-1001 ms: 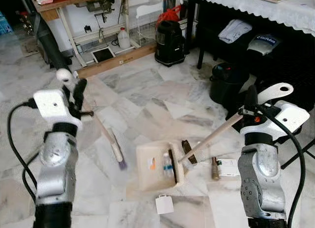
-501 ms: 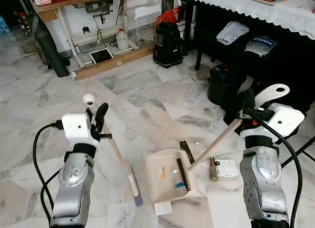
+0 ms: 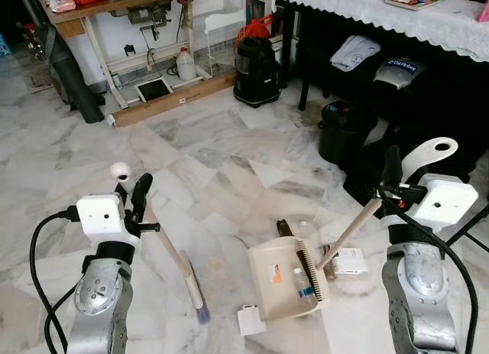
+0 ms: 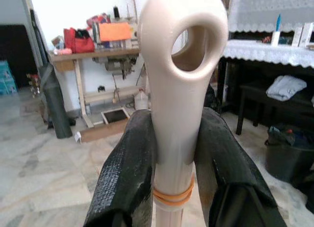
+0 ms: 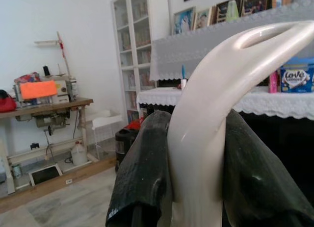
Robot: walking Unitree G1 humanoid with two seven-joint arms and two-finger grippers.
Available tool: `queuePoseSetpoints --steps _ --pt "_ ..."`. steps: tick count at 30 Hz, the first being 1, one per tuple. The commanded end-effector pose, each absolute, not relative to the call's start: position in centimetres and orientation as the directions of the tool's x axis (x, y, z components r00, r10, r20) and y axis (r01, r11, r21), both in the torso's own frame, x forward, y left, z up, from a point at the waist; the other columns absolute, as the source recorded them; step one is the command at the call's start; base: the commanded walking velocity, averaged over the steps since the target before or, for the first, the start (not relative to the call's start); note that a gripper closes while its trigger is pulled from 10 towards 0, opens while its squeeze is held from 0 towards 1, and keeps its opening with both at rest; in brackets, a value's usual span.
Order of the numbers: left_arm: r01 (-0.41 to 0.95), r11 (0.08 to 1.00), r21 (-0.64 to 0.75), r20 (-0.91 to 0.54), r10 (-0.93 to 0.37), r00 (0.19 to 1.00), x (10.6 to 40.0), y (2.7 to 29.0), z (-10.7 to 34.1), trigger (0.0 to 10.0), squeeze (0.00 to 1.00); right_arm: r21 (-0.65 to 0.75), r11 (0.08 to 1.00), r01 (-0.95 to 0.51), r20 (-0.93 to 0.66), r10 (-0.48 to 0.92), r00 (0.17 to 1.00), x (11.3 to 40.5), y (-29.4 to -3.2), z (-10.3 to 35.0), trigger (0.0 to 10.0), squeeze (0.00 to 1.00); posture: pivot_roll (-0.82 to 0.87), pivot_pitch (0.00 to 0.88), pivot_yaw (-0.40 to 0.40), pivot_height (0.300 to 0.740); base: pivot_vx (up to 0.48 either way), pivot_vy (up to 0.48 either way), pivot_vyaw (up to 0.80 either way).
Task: Sweep floor
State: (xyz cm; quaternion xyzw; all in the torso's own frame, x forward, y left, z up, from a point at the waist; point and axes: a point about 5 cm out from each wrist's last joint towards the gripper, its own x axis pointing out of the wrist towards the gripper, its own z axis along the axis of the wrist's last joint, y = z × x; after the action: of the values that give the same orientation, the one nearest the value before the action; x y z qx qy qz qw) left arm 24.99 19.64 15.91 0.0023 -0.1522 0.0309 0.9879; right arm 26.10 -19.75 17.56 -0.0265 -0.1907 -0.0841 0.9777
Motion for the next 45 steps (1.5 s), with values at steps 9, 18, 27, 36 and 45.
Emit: queuePoseSetpoints --steps 9,18,27,36,45 --pt "-0.110 0.994 0.009 0.374 0.098 0.922 25.7 20.9 18.2 10.0 0.00 -0.024 0.984 0.179 0.448 -0.149 0.882 26.7 -20.1 20.0 10.0 0.00 -0.05 0.000 0.035 0.740 0.000 0.000 0.09" --pt "-0.121 0.993 0.010 0.372 0.108 0.922 26.2 20.8 18.4 10.0 0.00 -0.010 0.987 0.160 0.440 -0.139 0.887 26.9 -19.2 19.9 10.0 0.00 -0.04 0.008 0.046 0.740 0.000 0.000 0.79" --pt "-0.117 0.993 0.011 0.374 0.104 0.922 26.1 20.8 18.8 10.0 0.00 -0.010 0.988 0.155 0.447 -0.134 0.885 27.4 -19.3 20.4 10.0 0.00 -0.04 0.057 0.038 0.740 0.000 0.000 0.79" --pt "-0.107 0.994 0.020 0.351 0.093 0.932 26.1 20.9 18.5 10.0 0.00 -0.013 0.989 0.147 0.455 -0.125 0.882 27.2 -19.0 20.8 10.0 0.00 -0.05 0.082 0.051 0.740 0.000 0.000 0.79" --pt "-0.115 0.993 0.030 0.343 0.098 0.934 25.9 21.1 18.4 10.0 0.00 -0.017 0.990 0.140 0.459 -0.116 0.881 27.3 -19.1 21.1 10.0 0.00 -0.05 0.086 0.051 0.740 0.000 0.000 0.79"
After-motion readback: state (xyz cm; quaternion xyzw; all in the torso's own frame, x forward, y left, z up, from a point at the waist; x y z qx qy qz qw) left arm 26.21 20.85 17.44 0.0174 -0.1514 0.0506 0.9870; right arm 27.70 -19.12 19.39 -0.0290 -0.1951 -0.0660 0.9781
